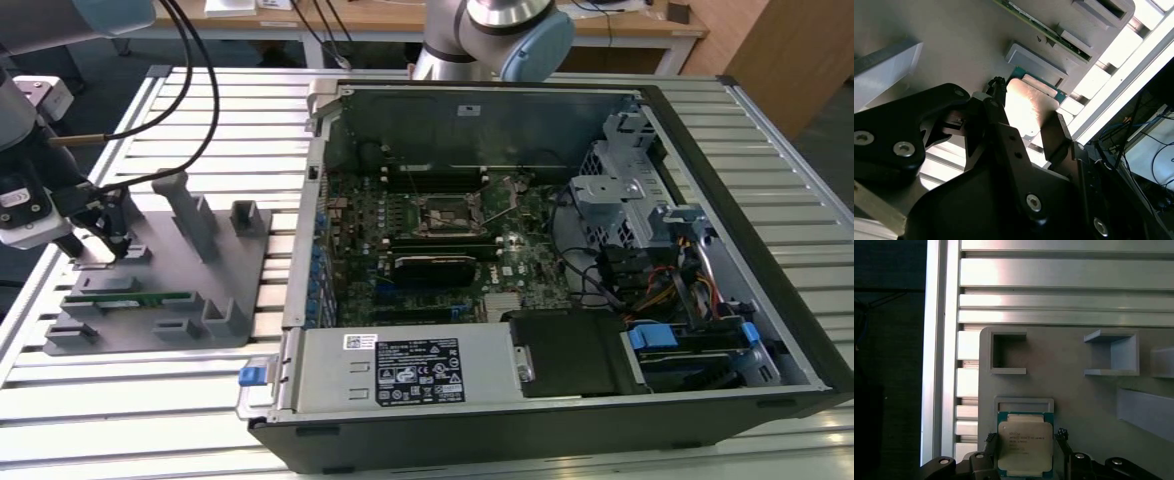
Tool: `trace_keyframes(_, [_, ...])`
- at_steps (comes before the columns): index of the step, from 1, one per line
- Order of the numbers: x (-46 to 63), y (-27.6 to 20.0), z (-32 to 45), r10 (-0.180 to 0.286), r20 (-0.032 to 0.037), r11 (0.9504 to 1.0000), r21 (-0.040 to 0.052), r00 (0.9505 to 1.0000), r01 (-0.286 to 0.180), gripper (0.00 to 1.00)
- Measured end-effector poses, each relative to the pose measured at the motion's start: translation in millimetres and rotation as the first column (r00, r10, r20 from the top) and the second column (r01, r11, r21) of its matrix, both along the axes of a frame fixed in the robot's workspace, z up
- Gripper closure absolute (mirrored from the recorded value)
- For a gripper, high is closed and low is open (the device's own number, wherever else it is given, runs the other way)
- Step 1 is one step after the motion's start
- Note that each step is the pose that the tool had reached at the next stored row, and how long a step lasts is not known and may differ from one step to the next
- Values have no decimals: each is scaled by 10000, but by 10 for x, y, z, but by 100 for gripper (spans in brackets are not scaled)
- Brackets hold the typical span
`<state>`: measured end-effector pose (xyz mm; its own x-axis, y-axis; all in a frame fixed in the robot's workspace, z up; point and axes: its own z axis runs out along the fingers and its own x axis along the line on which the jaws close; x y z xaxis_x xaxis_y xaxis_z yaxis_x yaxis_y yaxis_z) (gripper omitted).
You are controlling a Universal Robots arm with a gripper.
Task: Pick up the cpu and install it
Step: 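Pick up the cpu and move it towards the insertion slot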
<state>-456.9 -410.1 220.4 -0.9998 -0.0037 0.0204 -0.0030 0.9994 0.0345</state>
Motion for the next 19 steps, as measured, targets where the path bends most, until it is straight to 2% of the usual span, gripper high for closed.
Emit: trace_keyframes(19, [0,0,27,0,0,10000,0,10000,0,47])
